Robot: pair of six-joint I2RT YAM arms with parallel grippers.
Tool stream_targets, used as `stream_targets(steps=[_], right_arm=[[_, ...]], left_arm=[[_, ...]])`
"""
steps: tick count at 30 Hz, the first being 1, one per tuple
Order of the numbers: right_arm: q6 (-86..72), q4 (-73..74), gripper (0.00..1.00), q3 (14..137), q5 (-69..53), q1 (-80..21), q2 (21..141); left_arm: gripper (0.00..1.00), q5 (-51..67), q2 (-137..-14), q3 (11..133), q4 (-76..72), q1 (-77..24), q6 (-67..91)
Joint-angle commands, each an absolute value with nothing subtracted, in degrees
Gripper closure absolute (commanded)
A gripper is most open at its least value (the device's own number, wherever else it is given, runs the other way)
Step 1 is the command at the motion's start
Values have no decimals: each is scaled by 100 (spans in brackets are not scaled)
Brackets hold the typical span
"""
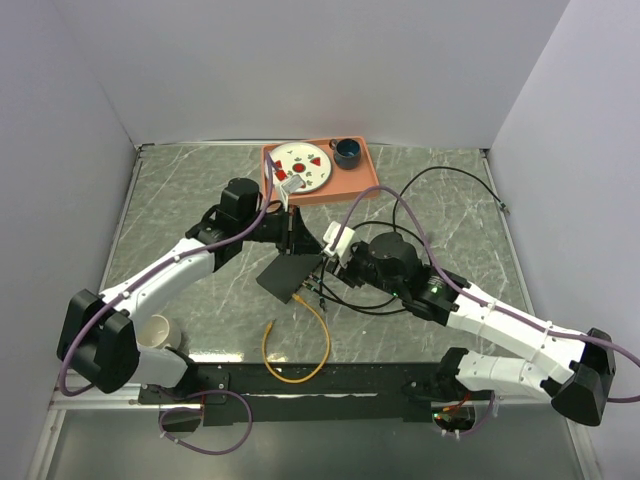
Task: Insert the plug into the switch port
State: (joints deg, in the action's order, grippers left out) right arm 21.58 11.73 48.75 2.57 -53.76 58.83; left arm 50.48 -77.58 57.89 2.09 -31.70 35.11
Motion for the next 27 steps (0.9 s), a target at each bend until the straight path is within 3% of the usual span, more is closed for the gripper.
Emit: stream_targets(steps=[1,8,12,19,20,21,24,27], right_arm=[[2188,888,49,5089,387,-5432,5687],[2197,853,49,5106,404,-5458,5739],[2206,800,60,5106,413,-5467,5783],[2188,721,61,5098,404,-5476,5810],[2188,729,64,5098,396,-5484,5818],[2188,738,77,5115,387,-5476,5818],[2180,738,100,5124,352,-5476,5845],[2197,738,100,5133,387,-5476,5862]], left_arm=[[99,5036,-7813,6038,272,-3190,3445],[99,5045,-7831,6038,290,-3190,3428],[99,5062,-7831,6047,325,-3199,3428],[99,5133,-7910,6021,334,-3199,3410],[99,5150,-7901,6029,317,-3199,3410],[99,5168,-7910,6038,325,-3199,3410],[99,5177,-7919,6047,360,-3208,3375],[93,5124,-7945,6047,396,-3199,3331]])
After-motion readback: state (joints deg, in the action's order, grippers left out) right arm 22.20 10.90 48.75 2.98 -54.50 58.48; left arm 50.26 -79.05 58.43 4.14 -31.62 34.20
